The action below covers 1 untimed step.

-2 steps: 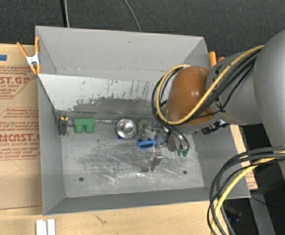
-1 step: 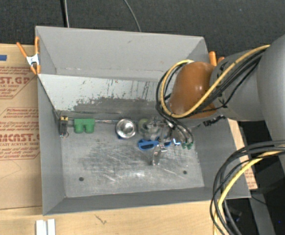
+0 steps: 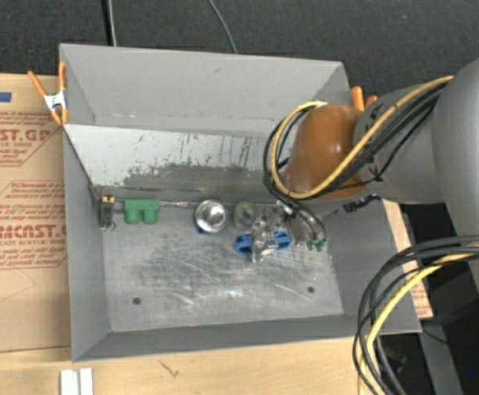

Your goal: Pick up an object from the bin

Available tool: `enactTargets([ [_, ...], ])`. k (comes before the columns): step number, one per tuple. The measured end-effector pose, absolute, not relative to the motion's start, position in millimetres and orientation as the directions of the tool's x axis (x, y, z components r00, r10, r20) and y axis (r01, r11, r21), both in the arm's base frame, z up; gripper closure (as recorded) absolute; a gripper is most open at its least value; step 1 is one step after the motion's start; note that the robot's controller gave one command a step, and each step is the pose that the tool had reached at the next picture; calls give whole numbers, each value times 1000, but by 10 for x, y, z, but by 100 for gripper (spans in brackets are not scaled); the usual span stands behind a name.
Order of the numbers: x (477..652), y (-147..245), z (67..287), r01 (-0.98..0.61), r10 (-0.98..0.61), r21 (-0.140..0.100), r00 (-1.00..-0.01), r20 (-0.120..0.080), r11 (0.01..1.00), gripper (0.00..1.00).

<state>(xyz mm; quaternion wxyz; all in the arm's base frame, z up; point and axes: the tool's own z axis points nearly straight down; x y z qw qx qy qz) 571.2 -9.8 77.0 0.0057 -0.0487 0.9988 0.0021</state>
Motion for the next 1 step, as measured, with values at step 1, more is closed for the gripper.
enactTargets([
  [1, 5700, -197, 1951, -117, -117, -2, -993, -10, 993, 100],
])
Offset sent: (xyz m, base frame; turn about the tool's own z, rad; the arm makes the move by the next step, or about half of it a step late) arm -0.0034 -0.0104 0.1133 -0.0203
